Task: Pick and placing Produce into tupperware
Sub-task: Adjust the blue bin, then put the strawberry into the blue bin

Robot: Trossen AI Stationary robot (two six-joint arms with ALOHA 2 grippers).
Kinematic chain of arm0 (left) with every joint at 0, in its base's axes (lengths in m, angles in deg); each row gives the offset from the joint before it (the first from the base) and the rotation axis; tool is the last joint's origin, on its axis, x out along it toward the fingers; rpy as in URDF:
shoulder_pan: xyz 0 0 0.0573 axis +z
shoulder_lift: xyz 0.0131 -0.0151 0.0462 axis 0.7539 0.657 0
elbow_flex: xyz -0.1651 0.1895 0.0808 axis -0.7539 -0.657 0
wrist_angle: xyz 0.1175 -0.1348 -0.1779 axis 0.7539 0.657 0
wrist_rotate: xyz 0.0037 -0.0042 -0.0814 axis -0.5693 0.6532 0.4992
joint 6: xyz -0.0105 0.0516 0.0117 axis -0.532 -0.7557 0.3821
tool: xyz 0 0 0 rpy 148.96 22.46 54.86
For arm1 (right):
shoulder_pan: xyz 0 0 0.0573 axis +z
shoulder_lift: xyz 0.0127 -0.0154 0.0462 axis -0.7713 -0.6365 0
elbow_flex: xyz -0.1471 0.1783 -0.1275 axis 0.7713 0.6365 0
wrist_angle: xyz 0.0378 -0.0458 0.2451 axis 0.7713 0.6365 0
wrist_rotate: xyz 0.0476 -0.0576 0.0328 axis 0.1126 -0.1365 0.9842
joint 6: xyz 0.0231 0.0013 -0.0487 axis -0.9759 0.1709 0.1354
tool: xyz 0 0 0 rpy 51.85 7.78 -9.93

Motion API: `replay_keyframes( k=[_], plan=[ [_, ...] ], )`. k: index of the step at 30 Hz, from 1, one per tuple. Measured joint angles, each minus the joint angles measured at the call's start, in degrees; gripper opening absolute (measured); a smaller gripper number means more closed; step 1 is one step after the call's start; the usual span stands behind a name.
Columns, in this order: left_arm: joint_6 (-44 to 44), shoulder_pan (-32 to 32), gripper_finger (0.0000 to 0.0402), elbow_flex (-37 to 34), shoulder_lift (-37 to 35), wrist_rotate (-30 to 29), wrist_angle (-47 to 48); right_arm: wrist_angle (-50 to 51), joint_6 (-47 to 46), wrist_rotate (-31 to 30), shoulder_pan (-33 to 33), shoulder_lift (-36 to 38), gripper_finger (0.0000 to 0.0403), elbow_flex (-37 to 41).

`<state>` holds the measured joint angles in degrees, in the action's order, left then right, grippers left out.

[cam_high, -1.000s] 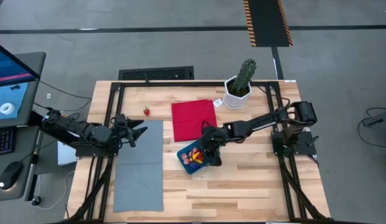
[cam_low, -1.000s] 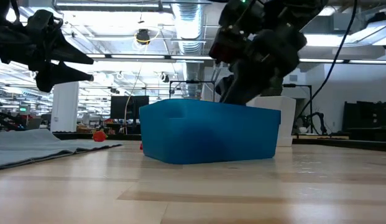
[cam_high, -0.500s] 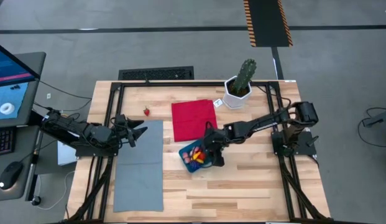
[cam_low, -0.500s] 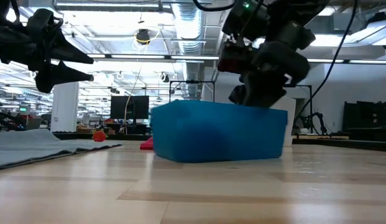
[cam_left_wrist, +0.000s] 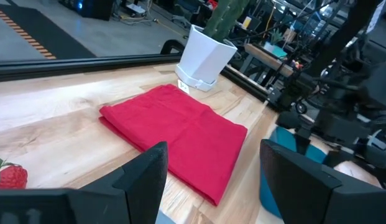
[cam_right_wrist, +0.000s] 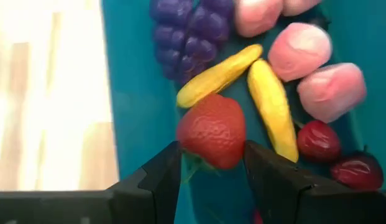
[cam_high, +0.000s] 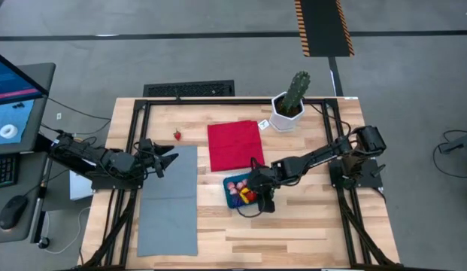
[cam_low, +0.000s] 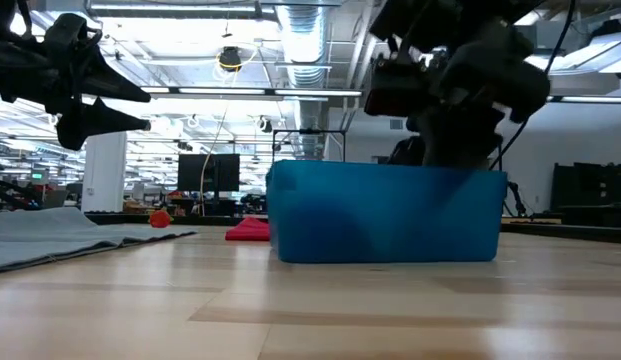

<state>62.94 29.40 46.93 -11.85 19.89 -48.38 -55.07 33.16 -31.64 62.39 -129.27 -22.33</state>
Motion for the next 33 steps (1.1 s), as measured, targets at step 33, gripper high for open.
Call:
replay_keyframes(
  k=[33],
  plan=[
    [-2.78,0.08,0.0245,0.00,0.02,-2.80,0.04,-6.21,6.32,-23.47,2.25,14.32,0.0186,0.00]
  ],
)
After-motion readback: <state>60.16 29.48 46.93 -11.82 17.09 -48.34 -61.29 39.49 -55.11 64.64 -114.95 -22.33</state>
